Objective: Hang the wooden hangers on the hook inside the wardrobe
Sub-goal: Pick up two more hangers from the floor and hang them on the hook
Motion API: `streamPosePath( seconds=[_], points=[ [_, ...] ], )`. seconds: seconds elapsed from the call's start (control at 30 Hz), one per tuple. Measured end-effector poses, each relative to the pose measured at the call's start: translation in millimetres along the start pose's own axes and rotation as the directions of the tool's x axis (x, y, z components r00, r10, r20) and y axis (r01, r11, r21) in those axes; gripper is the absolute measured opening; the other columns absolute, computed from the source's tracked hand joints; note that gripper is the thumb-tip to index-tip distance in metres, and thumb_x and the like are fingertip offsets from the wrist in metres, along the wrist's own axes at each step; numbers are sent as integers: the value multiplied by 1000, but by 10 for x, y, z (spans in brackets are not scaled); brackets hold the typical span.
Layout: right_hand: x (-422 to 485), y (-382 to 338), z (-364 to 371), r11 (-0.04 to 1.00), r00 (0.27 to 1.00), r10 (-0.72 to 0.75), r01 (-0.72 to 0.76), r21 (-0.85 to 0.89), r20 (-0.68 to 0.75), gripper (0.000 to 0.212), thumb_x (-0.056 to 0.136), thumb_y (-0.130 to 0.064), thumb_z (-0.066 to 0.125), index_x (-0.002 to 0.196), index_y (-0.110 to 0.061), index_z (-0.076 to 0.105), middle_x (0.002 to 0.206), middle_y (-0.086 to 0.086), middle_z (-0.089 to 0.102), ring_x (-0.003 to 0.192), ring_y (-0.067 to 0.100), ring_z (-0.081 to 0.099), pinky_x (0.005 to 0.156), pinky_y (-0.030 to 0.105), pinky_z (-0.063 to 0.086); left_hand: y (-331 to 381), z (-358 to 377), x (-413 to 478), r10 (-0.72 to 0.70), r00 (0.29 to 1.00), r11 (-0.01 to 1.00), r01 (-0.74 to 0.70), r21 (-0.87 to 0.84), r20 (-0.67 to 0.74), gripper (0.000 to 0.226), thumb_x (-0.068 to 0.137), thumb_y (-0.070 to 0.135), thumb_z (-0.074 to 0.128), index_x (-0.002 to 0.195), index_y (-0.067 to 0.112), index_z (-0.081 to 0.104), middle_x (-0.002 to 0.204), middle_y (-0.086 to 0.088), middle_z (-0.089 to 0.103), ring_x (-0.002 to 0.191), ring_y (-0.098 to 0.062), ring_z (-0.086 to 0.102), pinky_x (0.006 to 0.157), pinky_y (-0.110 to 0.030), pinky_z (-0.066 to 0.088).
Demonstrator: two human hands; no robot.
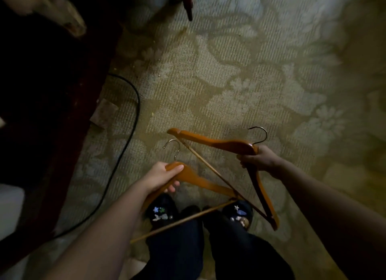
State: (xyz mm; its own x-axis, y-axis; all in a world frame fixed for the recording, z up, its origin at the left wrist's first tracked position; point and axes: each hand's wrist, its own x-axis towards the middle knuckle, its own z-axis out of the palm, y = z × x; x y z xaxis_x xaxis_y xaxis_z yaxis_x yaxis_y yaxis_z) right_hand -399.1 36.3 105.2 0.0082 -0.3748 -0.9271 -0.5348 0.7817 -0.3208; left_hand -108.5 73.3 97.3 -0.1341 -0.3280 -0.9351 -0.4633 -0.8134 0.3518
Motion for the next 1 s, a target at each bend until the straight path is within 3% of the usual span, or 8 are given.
streamPosePath(
  seconds=[0.17,0.3,0.53,0.7,0.83,0.93,1.0],
  points=[
    [-799,-489,-134,999,997,-20,23,-38,81,20,86,-17,63,102,-6,61,79,5,64,66,11,62,42,10,43,266,-252,-847,23,999,999,-22,-25,30,38,90,41,53,100,5,61,79,-11,68,59,-16,63,51,-22,48],
    [-1456,-889,-242,993,992,-34,47,-105,125,11,88,-24,61,89,-13,61,80,3,64,69,10,62,51,17,44,513,-456,-1613,49,999,998,-49,-35,1,40,88,46,53,91,8,63,72,-7,67,58,-14,63,54,-22,49],
    [-2876,-1517,-340,972,984,-59,95,-214,168,20,92,-32,53,86,-14,58,81,4,60,73,14,59,63,22,46,785,-640,-3160,53,996,991,-61,-120,-74,48,86,52,52,75,8,64,61,-3,64,50,-11,60,51,-22,47],
    [-3940,-1657,-310,974,966,-118,158,-163,230,30,87,-45,55,75,-19,61,67,-3,58,56,6,57,61,22,46,810,-711,-4281,88,989,974,-110,-196,-121,43,84,50,56,76,8,62,60,-5,62,48,-11,58,51,-22,47],
    [-4595,-1695,-138,965,969,-138,178,-193,203,29,88,-42,55,76,-17,63,70,0,62,71,14,61,86,37,50,718,-772,-5052,109,982,949,-149,-276,-156,41,83,46,60,84,5,62,59,-4,60,47,-11,57,53,-22,49],
    [-4916,-1744,25,932,962,-219,256,-257,164,32,92,-36,52,77,-10,64,68,4,61,68,15,60,88,36,49,543,-840,-5431,115,971,934,-178,-310,-211,48,81,49,59,89,3,64,62,-5,64,52,-13,62,58,-23,53],
    [-5061,-1795,123,916,960,-238,272,-295,148,36,92,-36,52,88,-3,66,72,5,62,72,16,61,86,34,49,412,-871,-5609,130,956,913,-218,-346,-262,46,82,49,58,86,3,64,60,-5,65,52,-14,63,59,-24,54]
  ],
)
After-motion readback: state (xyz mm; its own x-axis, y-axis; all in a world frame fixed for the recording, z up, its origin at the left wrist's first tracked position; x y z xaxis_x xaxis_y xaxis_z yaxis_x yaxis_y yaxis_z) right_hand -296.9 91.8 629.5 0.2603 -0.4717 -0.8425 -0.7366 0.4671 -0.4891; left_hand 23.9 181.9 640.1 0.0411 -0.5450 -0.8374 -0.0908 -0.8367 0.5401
